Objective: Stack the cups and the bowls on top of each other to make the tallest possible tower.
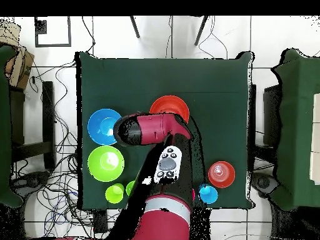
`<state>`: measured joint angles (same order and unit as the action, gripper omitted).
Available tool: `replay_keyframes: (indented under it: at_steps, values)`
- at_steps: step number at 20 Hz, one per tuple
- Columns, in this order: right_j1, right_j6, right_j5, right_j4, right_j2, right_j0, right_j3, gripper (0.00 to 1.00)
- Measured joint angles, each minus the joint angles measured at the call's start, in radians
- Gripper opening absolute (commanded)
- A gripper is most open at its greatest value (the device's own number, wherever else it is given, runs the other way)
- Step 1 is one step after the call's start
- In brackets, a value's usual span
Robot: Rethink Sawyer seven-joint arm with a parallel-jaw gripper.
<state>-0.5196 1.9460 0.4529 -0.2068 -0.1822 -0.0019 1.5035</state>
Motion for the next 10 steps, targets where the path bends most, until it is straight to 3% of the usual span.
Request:
replay_keyframes:
  at_steps: [10]
  values:
    - [0.002, 0.0, 0.0, 0.0, -0.017, 0.023, -0.001, 0.0]
